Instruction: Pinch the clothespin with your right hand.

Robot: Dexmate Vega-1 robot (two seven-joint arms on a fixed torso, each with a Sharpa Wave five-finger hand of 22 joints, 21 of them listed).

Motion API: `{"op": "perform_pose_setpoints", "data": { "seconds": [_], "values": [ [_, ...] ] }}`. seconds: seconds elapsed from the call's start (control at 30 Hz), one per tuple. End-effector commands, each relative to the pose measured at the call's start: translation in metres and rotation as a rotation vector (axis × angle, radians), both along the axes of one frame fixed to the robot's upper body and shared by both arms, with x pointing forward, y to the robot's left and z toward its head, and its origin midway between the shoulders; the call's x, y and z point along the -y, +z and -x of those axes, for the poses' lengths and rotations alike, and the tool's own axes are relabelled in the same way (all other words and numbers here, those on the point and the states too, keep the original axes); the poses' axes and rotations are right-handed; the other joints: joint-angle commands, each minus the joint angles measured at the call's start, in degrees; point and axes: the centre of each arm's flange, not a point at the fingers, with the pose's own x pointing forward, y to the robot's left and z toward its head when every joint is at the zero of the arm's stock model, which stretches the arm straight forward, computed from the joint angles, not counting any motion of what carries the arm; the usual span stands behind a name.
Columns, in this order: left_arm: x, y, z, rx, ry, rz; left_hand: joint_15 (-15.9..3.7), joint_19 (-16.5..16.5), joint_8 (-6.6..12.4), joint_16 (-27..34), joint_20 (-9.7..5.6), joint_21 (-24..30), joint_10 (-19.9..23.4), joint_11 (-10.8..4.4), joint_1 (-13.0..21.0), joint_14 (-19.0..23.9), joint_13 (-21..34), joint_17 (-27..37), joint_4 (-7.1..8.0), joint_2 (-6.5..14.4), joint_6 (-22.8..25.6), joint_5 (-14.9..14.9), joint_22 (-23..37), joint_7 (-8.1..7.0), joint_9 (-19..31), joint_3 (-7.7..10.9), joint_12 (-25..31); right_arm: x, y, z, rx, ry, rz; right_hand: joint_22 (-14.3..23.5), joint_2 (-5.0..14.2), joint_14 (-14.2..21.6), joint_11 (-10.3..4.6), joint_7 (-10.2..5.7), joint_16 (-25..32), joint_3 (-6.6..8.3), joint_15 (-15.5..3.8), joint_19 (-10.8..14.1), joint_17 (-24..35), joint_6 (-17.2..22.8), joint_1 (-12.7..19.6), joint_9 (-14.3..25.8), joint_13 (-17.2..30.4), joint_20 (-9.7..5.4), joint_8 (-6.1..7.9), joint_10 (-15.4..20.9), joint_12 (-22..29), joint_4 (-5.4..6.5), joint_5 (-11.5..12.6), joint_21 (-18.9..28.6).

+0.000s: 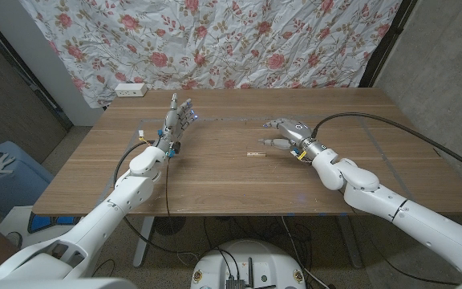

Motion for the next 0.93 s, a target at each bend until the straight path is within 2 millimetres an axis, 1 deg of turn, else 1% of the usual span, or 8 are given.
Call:
{"op": "perform_pose_setpoints", "data": {
  "seconds": [0.03, 0.2, 0.3, 0.4, 0.6, 0.8, 0.87, 0.93],
  "values": [
    [0.0, 0.0, 0.0, 0.0, 0.0, 0.0, -0.39, 0.4, 0.36, 0.46, -0.06, 0.43, 0.11, -0.41, 0.19, 0.48, 0.12, 0.21, 0.32, 0.46, 0.02, 0.46, 0.14, -0.5, 0.28, 0.04, 0.33, 0.013, 0.005, -0.008, -0.036, 0.051, -0.196, 0.11, 0.71, -0.12, 0.06, 0.39, -0.41, 0.28, -0.43, 0.25, -0.06, -0.71, -0.21, 0.13, -0.17, -0.82, 0.22, -0.06, 0.27, 0.08, -0.07, -0.03],
    [0.0, 0.0, 0.0, 0.0, 0.0, 0.0, -0.39, 0.39, 0.36, 0.47, -0.05, 0.43, 0.15, -0.46, 0.19, 0.52, 0.12, 0.21, 0.32, 0.46, 0.02, 0.46, 0.14, -0.5, 0.28, 0.04, 0.34, 0.011, 0.005, -0.013, -0.046, 0.058, -0.235, 0.1, 0.82, -0.19, 0.23, 0.22, -0.69, 0.34, -0.75, 0.04, -0.34, -0.89, -0.27, 0.1, -0.37, -1.41, 0.23, -0.4, 0.2, -0.01, -0.05, -0.2],
    [0.0, 0.0, 0.0, 0.0, 0.0, 0.0, -0.4, 0.38, 0.36, 0.48, -0.05, 0.42, 0.21, -0.49, 0.19, 0.52, 0.12, 0.21, 0.32, 0.46, 0.02, 0.46, 0.14, -0.5, 0.28, 0.04, 0.37, 0.013, 0.005, -0.017, -0.066, 0.069, -0.296, 0.1, 0.95, -0.21, 0.26, 0.25, -0.87, 0.45, -0.8, 0.01, -0.53, -1.25, -0.22, 0.08, -0.51, -1.64, 0.14, -0.61, 0.16, -0.11, -0.02, -0.26],
    [0.0, 0.0, 0.0, 0.0, 0.0, 0.0, -0.41, 0.38, 0.36, 0.47, -0.05, 0.42, 0.26, -0.46, 0.19, 0.51, 0.12, 0.21, 0.32, 0.45, 0.02, 0.46, 0.14, -0.5, 0.28, 0.04, 0.39, 0.016, 0.006, -0.019, -0.081, 0.068, -0.317, 0.1, 1.19, -0.35, 0.37, 0.39, -1.04, 0.54, -0.79, 0.05, -0.64, -1.53, -0.3, 0.06, -0.62, -1.72, 0.09, -0.93, 0.08, -0.08, 0.0, -0.29],
    [0.0, 0.0, 0.0, 0.0, 0.0, 0.0, -0.38, 0.38, 0.36, 0.47, -0.04, 0.42, 0.08, -0.46, 0.19, 0.5, 0.12, 0.21, 0.32, 0.45, 0.02, 0.46, 0.14, -0.5, 0.28, 0.04, 0.31, 0.031, 0.008, -0.026, -0.113, 0.071, -0.425, 0.09, 1.6, -0.45, 0.68, 0.41, -1.36, 0.68, -0.8, 0.05, -0.91, -2.41, -0.53, 0.01, -0.93, -1.9, -0.1, -1.89, -0.16, -0.05, 0.01, -0.38],
    [0.0, 0.0, 0.0, 0.0, 0.0, 0.0, -0.4, 0.35, 0.37, 0.47, -0.06, 0.41, 0.2, -0.41, 0.19, 0.52, 0.12, 0.21, 0.32, 0.46, 0.03, 0.46, 0.14, -0.5, 0.28, 0.04, 0.36, 0.049, 0.011, -0.031, -0.135, 0.088, -0.54, 0.08, 1.98, -1.53, 0.92, 0.39, -2.17, 0.59, -1.05, -0.63, -1.26, -3.5, -1.43, -0.08, -1.44, -2.19, -0.2, -3.23, -0.34, 0.18, -0.05, -0.74],
    [0.0, 0.0, 0.0, 0.0, 0.0, 0.0, -0.41, 0.36, 0.37, 0.48, -0.05, 0.41, 0.14, -0.48, 0.19, 0.53, 0.12, 0.21, 0.32, 0.46, 0.04, 0.46, 0.14, -0.5, 0.28, 0.04, 0.34, 0.051, 0.014, -0.031, -0.138, 0.09, -0.555, 0.08, 2.1, -1.6, 0.98, 0.42, -2.29, 0.57, -0.99, -0.77, -1.34, -3.79, -1.72, -0.11, -1.57, -2.17, -0.22, -3.56, -0.37, 0.28, -0.06, -0.8],
    [0.0, 0.0, 0.0, 0.0, 0.0, 0.0, -0.4, 0.36, 0.37, 0.48, -0.06, 0.41, 0.09, -0.44, 0.19, 0.53, 0.12, 0.21, 0.32, 0.46, 0.04, 0.46, 0.14, -0.5, 0.28, 0.04, 0.32, 0.046, 0.019, -0.028, -0.147, 0.105, -0.543, 0.08, 2.25, -1.62, 1.05, 0.47, -2.33, 0.58, -1.01, -0.81, -1.36, -3.82, -1.87, -0.12, -1.63, -2.17, -0.19, -3.6, -0.34, 0.36, -0.05, -0.82]
  ]
}}
